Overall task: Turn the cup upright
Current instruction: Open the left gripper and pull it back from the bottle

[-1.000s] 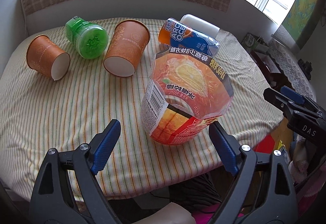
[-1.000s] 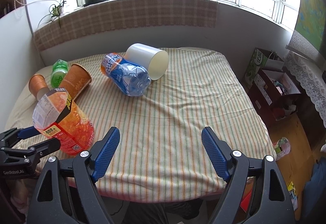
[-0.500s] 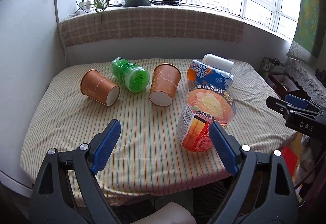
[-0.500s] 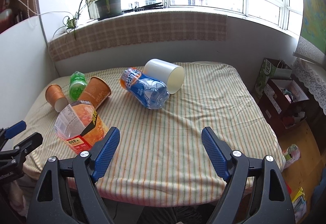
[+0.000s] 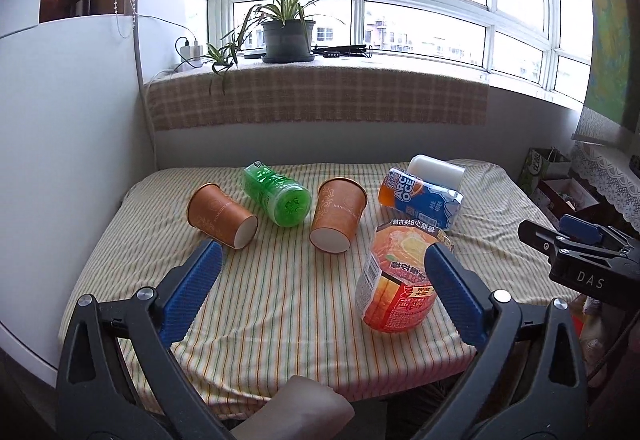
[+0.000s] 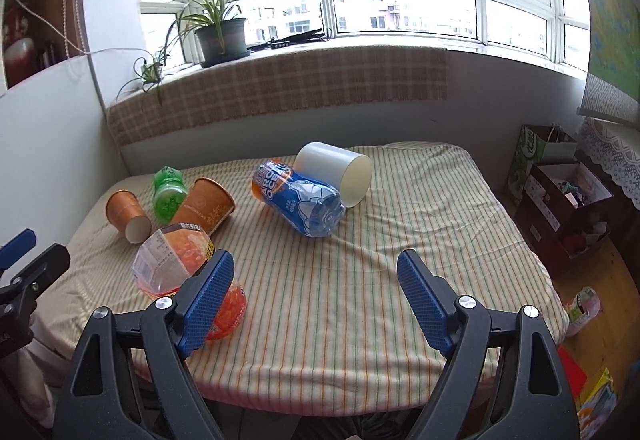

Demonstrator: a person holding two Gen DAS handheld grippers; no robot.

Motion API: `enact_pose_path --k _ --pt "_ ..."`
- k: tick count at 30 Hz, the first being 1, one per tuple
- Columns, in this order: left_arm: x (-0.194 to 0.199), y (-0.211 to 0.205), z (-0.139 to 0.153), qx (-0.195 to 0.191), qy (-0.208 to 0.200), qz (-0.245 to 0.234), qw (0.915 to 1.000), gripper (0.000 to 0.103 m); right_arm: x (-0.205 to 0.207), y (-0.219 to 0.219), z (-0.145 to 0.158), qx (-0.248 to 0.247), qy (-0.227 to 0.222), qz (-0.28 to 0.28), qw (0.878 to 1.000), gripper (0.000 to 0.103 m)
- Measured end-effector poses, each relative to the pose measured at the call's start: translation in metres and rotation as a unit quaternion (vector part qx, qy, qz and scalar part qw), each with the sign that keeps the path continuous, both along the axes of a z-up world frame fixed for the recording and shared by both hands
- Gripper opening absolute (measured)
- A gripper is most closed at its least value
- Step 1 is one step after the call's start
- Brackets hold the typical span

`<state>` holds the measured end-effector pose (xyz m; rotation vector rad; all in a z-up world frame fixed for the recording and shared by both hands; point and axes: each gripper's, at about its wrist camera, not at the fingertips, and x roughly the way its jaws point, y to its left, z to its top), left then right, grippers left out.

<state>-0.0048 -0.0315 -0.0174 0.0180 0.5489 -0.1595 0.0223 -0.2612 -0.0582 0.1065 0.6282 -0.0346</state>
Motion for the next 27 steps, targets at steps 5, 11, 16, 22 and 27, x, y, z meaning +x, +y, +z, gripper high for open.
enact_pose_path --k 5,11,16,22,27 --pt "-0.0022 0.0012 0.0027 0.003 -0.006 0.008 1.0000 0.103 -0.0010 0.0013 0.0007 -0.002 -0.005 -0.003 1.000 0.084" --pt "-0.0006 0.0030 0.0018 0.003 -0.001 0.014 0.9999 0.103 0.0011 0.0007 -0.0008 -0.001 -0.002 -0.005 1.000 0.084" --pt "0.0004 0.0029 0.0012 0.006 0.001 0.017 0.9998 0.103 0.0010 0.0006 -0.0009 0.001 -0.001 -0.006 1.000 0.084" --pt "0.0007 0.0030 0.0013 0.006 0.001 0.017 0.9998 0.103 0.0023 0.0012 -0.0013 0.000 0.001 -0.004 1.000 0.084" --pt "0.0009 0.0031 0.0013 0.006 0.001 0.017 0.9998 0.103 0.0039 0.0009 -0.0023 0.002 0.003 -0.004 1.000 0.084"
